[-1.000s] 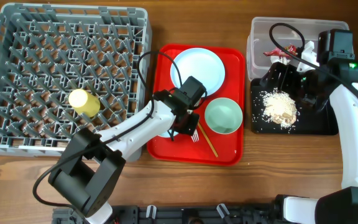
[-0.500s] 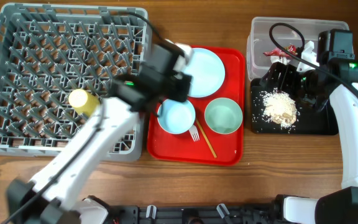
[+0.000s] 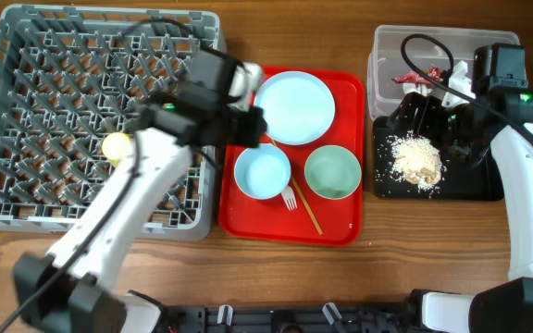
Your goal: Sort waste into correct bins and load items into the dishwasher rack
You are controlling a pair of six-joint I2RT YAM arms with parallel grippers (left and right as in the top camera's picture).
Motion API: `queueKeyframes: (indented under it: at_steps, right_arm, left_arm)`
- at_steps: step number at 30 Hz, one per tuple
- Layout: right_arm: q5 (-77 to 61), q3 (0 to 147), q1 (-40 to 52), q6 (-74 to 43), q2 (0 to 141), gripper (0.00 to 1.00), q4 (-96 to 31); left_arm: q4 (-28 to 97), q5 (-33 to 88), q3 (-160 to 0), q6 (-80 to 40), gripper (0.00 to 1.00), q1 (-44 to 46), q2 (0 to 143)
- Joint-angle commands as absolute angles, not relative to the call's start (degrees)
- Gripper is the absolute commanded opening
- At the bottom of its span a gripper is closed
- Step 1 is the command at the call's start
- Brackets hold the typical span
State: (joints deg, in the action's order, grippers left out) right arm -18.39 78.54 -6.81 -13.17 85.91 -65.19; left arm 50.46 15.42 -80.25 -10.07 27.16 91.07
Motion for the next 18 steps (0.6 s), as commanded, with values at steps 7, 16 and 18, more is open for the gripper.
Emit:
queueKeyframes:
  at_steps: [7,16,18]
  right_arm:
    - [-19.3,79.9,-6.9,-13.5,84.9,1.00,-65.3]
    - [-19.3,79.9,-6.9,-13.5,85.0,1.00,-65.2]
    - [-19.3,79.9,-6.9,-13.5,85.0,1.00,-65.3]
  left_arm:
    - [53.0,13.8,-80.6,-9.8,0.42,37.7,103.7]
    - [53.0,6.1,-80.6,-9.8,0.46,42.1,109.3]
    - [53.1,4.7,-80.6,-9.8,0.44,42.2,110.4]
